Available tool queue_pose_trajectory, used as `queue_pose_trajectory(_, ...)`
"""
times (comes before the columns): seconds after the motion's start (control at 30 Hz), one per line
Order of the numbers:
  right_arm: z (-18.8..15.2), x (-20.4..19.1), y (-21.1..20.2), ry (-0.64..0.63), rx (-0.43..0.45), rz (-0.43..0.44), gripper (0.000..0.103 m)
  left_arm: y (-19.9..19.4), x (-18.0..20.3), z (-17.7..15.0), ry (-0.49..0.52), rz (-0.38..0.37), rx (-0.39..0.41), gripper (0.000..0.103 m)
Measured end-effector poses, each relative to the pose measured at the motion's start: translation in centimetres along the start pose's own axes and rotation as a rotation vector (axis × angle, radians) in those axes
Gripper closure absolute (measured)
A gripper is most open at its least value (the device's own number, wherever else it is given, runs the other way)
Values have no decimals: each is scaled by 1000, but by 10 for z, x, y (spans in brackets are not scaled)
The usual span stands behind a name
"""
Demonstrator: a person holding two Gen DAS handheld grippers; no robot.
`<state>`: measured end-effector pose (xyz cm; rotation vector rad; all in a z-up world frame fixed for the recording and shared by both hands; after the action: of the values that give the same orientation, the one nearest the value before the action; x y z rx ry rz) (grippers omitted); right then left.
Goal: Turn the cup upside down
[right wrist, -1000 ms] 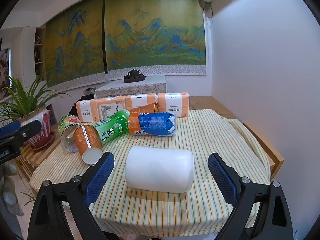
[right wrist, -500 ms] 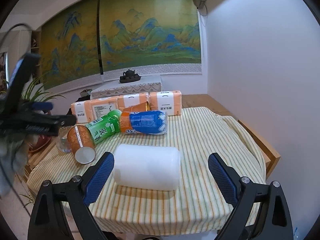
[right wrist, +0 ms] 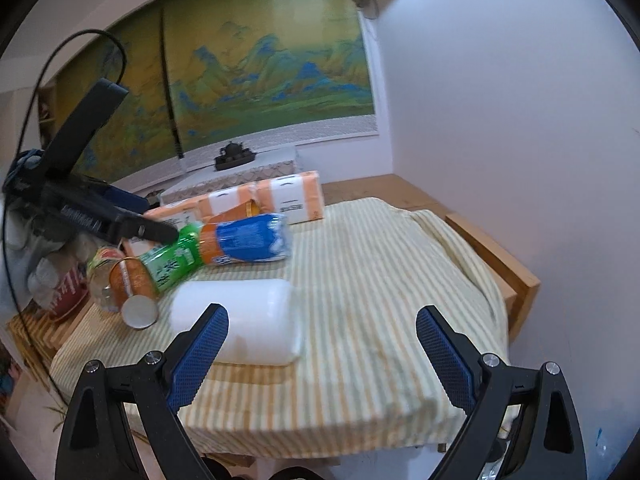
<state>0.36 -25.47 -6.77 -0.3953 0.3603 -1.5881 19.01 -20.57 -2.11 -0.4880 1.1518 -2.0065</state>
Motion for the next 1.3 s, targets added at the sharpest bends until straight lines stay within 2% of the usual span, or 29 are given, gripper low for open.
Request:
queue_pose_trajectory(0.1,-6,13,-3,23,-8,-23,10,14,35,3,101,-30,-53,0)
queue_pose_trajectory(0.3,-17,33,-6,54,-26,-61,10,47,85,-4,271,-2,-149,0)
queue_pose_trajectory(0.5,-23,50,-8,84,-36,-83,10,58,111,-9,350,12,-197,0)
queue_pose_trajectory(0.7,-28,57,-8,98,-47,-86,10,77,116,-14,405,24,-248,1)
queue_pose_trajectory(0.87,-31,63,-6,119,-52,-81,10,82,115,-17,419,26,-268,4)
queue_pose_trajectory(0.93,-32,63,-5,125,-56,-77,10,85,112,-17,407,28,-275,10)
queue_pose_trajectory(0.97,-32,63,-5,127,-59,-75,10,86,111,-16,402,29,-282,16)
queue_pose_trajectory(1.3,-31,58,-2,120,-58,-59,10,87,83,-17,304,43,-305,18)
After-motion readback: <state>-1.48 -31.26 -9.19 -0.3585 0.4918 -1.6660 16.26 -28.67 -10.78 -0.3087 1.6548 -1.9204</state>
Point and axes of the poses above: each gripper's, at about its wrist camera, not at the fingertips, and y roughly the way its jaws point, x to its right, z to its top, the point moved 2 cm from there along y, roughly the way its jaws point, and after that the axes turned 13 degrees about -y, right-handed, at the moved point
